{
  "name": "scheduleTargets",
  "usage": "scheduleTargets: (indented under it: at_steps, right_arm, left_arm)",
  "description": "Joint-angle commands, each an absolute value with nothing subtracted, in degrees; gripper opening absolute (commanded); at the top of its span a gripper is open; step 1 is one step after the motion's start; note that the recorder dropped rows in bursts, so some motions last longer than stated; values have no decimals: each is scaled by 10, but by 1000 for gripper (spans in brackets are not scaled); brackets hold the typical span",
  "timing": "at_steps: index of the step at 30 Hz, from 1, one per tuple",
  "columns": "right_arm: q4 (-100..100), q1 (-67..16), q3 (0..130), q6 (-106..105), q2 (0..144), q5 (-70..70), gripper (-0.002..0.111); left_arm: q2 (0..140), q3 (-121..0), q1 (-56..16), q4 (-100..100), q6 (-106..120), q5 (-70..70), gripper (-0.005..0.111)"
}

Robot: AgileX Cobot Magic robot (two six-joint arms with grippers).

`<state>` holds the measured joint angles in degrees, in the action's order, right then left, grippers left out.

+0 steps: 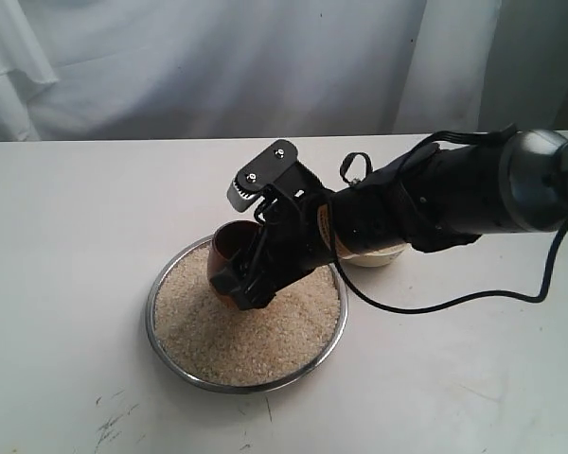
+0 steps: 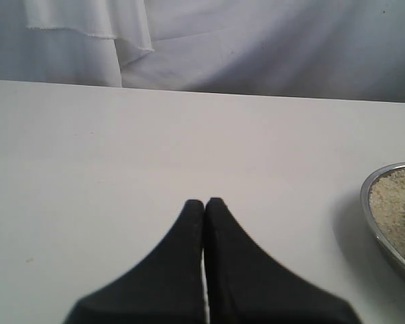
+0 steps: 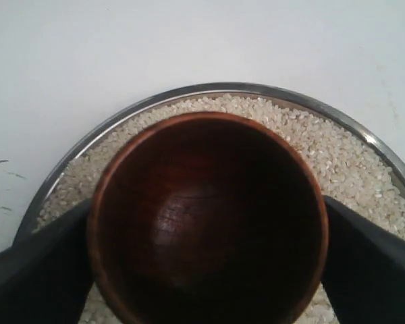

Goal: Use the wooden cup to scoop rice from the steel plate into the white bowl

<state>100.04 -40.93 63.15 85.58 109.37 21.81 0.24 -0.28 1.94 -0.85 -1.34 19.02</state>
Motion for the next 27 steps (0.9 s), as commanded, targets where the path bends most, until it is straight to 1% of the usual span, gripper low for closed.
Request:
scheduleTargets:
  at_steps: [1, 5, 18, 19, 22, 23, 24, 27]
  right_arm:
    - [999, -411, 636, 852, 1107, 196, 0]
    - [999, -411, 631, 847, 1109, 167, 0]
    - [999, -411, 616, 835, 1108, 172, 0]
    - [999, -411, 616, 835, 1107, 172, 5]
    - [999, -411, 616, 835, 1107, 172, 24]
    - [999, -411, 616, 835, 1106, 172, 26]
    - [999, -411, 616, 835, 1100, 171, 23]
    - [999, -411, 616, 790, 1072, 164, 9]
  left_arm:
    - [0, 0, 18, -8, -13, 183, 0]
    - [0, 0, 18, -8, -13, 183, 0]
    - [0, 0, 18, -8, -13, 183, 0]
    - [0, 0, 18, -8, -13, 183, 0]
    - [0, 0, 18, -8, -13, 183, 0]
    - [0, 0, 18, -8, -13, 183, 0]
    - [0, 0, 18, -8, -13, 183, 0]
    - [0, 0, 18, -8, -13, 183, 0]
